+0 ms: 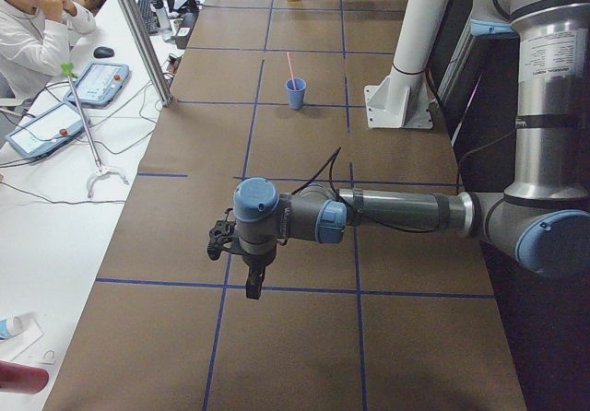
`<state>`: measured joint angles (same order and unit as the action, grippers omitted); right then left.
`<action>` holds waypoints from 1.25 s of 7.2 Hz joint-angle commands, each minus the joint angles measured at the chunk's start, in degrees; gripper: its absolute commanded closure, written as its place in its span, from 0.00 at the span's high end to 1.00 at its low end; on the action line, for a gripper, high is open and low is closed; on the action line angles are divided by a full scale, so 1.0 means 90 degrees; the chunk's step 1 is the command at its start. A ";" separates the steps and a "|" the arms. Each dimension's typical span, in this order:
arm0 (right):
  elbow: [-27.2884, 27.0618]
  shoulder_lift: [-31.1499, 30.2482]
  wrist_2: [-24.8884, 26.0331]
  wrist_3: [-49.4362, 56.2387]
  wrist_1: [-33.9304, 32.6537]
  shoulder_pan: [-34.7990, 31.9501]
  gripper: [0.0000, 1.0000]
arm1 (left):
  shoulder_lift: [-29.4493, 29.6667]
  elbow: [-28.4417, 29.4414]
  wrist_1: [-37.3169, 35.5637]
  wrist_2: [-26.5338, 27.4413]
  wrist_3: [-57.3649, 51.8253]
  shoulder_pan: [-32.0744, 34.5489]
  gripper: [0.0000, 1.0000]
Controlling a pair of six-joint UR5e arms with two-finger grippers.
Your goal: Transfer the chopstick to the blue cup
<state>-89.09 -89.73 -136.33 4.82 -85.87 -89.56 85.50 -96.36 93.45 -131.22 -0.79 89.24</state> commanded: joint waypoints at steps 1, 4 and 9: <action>-0.0003 -0.0001 -0.0009 -0.0008 0.0000 0.0000 1.00 | 0.0090 -0.0006 -0.0760 -0.0631 -0.0058 -0.0004 1.00; -0.0062 -0.0049 -0.0047 -0.0008 0.0000 0.0000 1.00 | 0.0090 0.0091 -0.0833 -0.0335 -0.1073 -0.0004 1.00; -0.0335 -0.0001 -0.0077 -0.0038 -0.0272 -0.0010 1.00 | 0.0071 0.0091 -0.0833 -0.0274 -0.1093 0.0006 1.00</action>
<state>-91.34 -90.10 -136.93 4.50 -86.88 -89.59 86.18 -95.54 85.97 -133.68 -10.54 89.22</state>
